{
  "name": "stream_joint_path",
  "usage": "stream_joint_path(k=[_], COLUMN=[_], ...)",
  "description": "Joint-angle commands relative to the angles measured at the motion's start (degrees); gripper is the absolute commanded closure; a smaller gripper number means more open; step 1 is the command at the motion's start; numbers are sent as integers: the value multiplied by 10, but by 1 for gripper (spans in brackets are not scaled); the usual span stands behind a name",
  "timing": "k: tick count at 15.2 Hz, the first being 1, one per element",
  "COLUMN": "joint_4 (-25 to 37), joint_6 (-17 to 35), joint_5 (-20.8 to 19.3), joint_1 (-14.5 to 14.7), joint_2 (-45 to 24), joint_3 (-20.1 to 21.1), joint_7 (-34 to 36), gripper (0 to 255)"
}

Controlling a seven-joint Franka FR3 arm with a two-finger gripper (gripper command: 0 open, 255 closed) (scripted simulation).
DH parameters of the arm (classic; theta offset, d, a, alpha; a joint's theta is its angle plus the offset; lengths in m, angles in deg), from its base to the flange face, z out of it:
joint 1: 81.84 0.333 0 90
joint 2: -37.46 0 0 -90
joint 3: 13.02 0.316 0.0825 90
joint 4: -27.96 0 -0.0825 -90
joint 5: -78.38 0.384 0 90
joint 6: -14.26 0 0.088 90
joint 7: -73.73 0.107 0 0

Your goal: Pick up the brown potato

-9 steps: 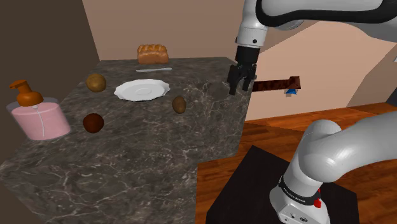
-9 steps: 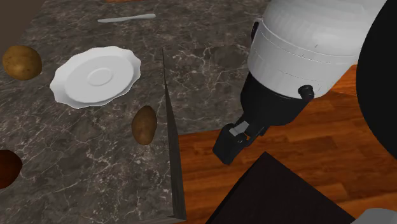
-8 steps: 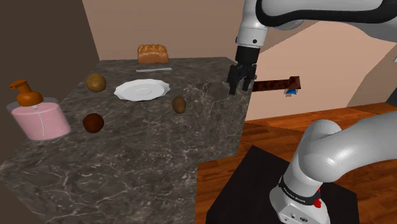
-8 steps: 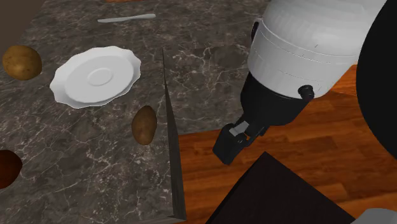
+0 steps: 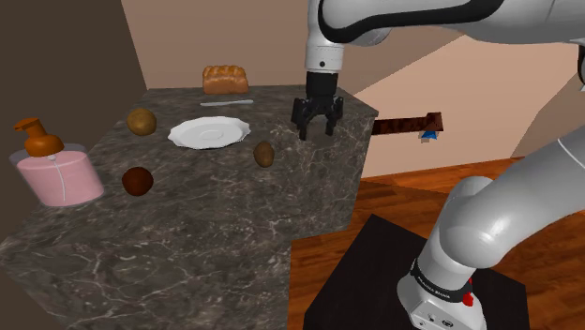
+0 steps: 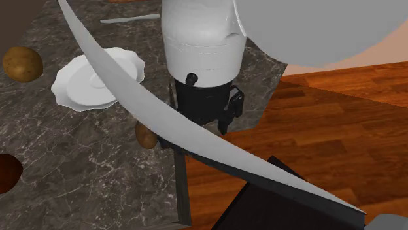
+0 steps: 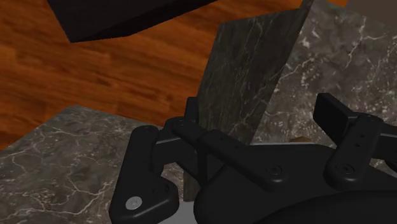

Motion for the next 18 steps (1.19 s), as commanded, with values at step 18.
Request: stream_joint_path(k=[18], joint_4=[250], joint_6=[29], joint_5=[-10], joint_1=[-3], joint_2=[-344], joint_3=[46], joint_7=[236], gripper=[0])
